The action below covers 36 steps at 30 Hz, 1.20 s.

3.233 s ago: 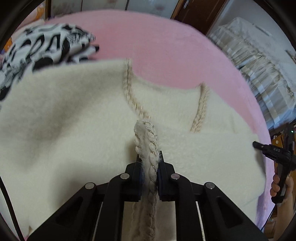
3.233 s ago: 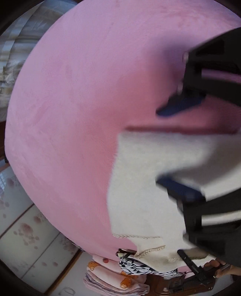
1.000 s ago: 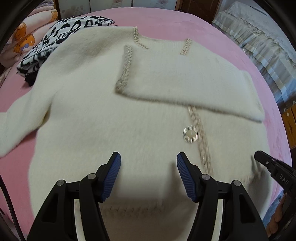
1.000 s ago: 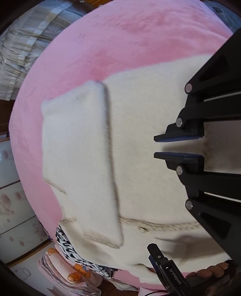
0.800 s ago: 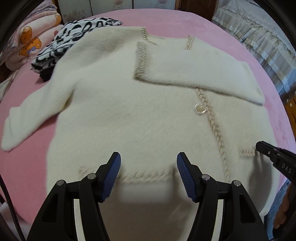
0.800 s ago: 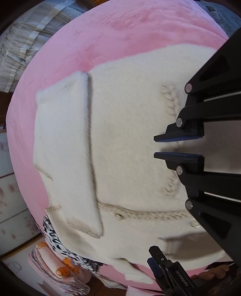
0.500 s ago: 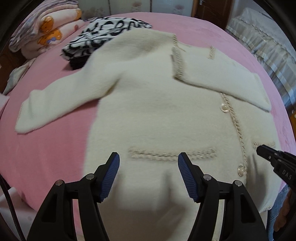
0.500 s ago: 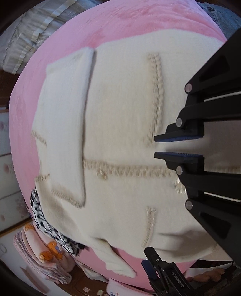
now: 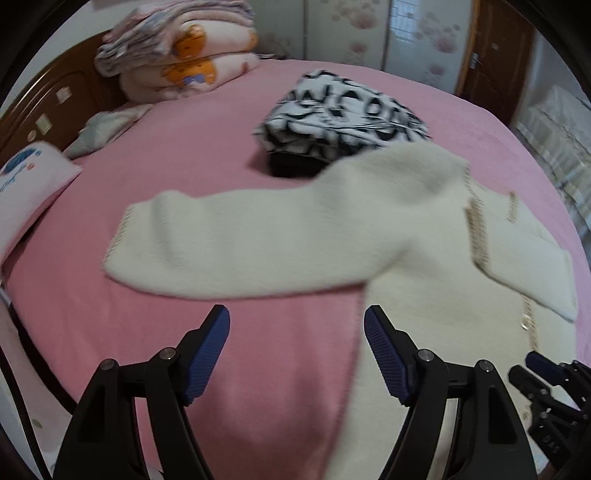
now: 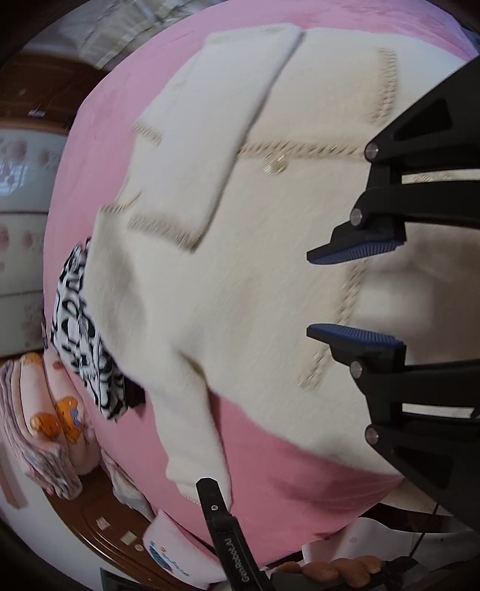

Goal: Fold large clothes
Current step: 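Move the left tool to the other sleeve and grasp its cuff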

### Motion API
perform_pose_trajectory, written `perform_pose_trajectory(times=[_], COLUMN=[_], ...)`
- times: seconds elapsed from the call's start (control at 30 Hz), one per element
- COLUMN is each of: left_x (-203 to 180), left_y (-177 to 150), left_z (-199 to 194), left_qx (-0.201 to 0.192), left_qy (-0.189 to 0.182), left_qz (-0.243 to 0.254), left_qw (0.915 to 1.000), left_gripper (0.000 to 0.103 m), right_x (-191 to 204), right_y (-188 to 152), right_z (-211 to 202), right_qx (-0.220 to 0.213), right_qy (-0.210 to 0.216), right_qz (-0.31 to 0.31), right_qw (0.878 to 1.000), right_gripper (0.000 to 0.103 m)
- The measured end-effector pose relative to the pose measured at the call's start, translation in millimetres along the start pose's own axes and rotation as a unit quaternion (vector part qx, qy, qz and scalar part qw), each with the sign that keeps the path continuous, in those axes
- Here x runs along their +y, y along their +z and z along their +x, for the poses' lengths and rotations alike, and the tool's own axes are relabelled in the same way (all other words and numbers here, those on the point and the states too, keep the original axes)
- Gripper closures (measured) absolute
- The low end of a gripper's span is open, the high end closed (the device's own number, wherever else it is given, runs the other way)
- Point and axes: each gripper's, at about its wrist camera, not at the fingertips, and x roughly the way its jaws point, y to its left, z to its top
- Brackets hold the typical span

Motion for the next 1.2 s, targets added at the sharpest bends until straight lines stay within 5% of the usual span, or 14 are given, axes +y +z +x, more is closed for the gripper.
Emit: perform_pose_trajectory(times=[0.3, 0.6, 0.8, 0.83, 0.87, 0.97, 1.07, 1.2], left_x=[112, 194, 212, 214, 213, 212, 198, 141], left_y=[-7, -23, -8, -4, 0, 15, 28, 58], left_z=[66, 127, 149, 152, 153, 150, 121, 66], left_qx=[0.033, 0.03, -0.003, -0.006, -0.009, -0.009, -0.047, -0.111], left_qy=[0.005, -0.01, 0.032, 0.041, 0.046, 0.046, 0.031, -0.008], left_qz=[-0.169, -0.355, -0.388, -0.391, -0.391, -0.398, -0.383, -0.303], left_qw=[0.985, 0.9345, 0.921, 0.9193, 0.9194, 0.9162, 0.9218, 0.9465], left_gripper=[0.029, 0.029, 0.029, 0.039, 0.065, 0.092, 0.096, 0.096], right_x=[50, 74, 73, 70, 67, 57, 48, 32], right_y=[50, 55, 48, 47, 46, 45, 44, 44], right_z=[39, 79, 95, 97, 98, 98, 93, 81], right_qx=[-0.002, 0.034, 0.055, 0.058, 0.06, 0.063, 0.057, 0.044], right_qy=[0.021, 0.035, 0.032, 0.031, 0.031, 0.032, 0.033, 0.038], right_qz=[-0.025, -0.039, -0.038, -0.035, -0.029, -0.017, -0.009, 0.008], right_qw=[0.999, 0.998, 0.997, 0.997, 0.997, 0.997, 0.998, 0.998], right_gripper=[0.07, 0.07, 0.07, 0.07, 0.07, 0.07, 0.07, 0.07])
